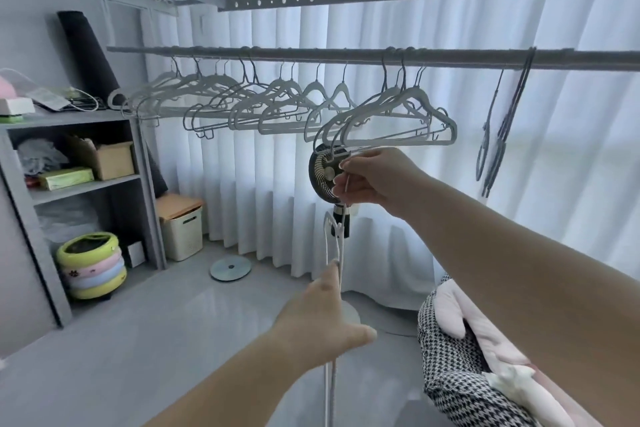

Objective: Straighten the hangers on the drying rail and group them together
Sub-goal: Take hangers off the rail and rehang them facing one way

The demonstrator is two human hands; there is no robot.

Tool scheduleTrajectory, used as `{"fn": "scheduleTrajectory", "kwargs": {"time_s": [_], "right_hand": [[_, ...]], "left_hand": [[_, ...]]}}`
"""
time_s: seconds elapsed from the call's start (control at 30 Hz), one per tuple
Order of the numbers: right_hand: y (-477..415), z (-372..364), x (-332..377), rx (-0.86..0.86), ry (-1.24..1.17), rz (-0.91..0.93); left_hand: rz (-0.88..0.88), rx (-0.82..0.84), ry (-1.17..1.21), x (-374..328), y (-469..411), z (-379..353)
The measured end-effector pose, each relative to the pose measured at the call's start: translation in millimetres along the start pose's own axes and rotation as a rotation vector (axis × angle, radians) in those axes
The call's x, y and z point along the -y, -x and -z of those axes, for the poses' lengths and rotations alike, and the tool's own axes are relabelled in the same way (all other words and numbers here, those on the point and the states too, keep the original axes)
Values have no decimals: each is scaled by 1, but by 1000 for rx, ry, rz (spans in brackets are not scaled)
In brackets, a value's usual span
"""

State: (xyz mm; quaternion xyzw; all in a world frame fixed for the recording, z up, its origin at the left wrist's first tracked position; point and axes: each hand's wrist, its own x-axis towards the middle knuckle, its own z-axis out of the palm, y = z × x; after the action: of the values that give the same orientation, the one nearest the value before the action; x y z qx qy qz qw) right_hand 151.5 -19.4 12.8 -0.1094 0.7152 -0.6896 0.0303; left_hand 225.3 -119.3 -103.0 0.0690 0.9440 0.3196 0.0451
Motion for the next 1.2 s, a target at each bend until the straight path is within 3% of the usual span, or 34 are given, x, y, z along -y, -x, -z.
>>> {"fn": "scheduleTrajectory", "kwargs": {"time_s": [0.1, 0.27, 0.43, 0.6, 0.8, 0.97, 1.2], "right_hand": [[3, -3, 1, -14, -15, 23], [-1, 4, 6, -34, 84, 52], [-17, 30, 11, -53, 323, 59], [-51, 83, 28, -246, 552, 207], [-104, 163, 58, -552, 1056, 398], [-143, 223, 71, -656, 1190, 444], [-192, 285, 89, -756, 1557, 516]], "left_hand": [[14, -45, -99, 3, 1, 0], [3, -119, 17, 10, -10, 23], [-37, -125, -49, 9, -36, 38], [-17, -154, -58, -1, -82, 55], [-36, -237, -108, -39, -147, 81], [-101, -269, -56, -81, -195, 97], [-128, -280, 88, -136, -241, 105]]}}
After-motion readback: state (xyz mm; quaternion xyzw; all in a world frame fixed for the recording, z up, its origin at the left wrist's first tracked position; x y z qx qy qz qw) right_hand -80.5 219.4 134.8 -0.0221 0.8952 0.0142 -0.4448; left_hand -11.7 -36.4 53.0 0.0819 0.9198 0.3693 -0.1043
